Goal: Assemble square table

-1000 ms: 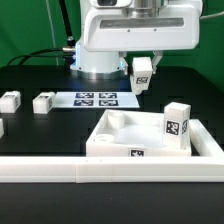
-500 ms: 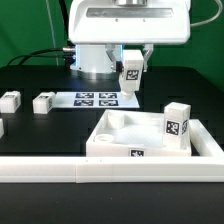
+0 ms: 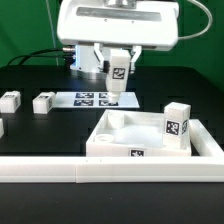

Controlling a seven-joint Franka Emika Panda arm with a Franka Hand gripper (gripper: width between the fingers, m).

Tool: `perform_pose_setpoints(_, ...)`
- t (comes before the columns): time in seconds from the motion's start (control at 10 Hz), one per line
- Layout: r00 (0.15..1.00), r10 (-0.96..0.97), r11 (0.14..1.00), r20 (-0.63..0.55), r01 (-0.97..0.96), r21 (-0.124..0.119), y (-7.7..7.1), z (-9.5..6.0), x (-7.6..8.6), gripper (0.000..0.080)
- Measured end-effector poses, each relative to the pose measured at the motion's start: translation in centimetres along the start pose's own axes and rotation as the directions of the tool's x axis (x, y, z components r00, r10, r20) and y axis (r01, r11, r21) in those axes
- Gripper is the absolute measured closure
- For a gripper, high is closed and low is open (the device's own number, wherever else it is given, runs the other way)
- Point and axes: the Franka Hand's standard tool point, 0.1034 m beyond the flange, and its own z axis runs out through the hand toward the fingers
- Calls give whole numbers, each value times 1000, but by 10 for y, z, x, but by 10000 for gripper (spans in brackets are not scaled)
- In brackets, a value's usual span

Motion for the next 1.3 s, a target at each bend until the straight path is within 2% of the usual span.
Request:
perform_pose_setpoints(0.2, 1000, 23, 1000, 8, -23, 3, 7, 3, 12, 512)
perform_pose_setpoints(0.5, 1000, 8, 1000, -12, -8, -4, 1, 13, 15, 512)
perform_pose_setpoints(0.8, 1000, 9, 1000, -9, -9, -5, 2, 13, 15, 512)
perform_pose_setpoints(0.9, 1000, 3, 1000, -6, -3, -7, 5, 14, 14, 512)
perform_pose_setpoints(1.0, 1000, -1, 1000, 14, 1, -12, 17, 19, 15, 512)
perform_pose_setpoints(1.2, 999, 21, 1000, 25, -21, -2, 25, 27, 31, 512)
perform_pose_setpoints(1.3, 999, 26, 1000, 31, -26, 1, 26, 30, 35, 512)
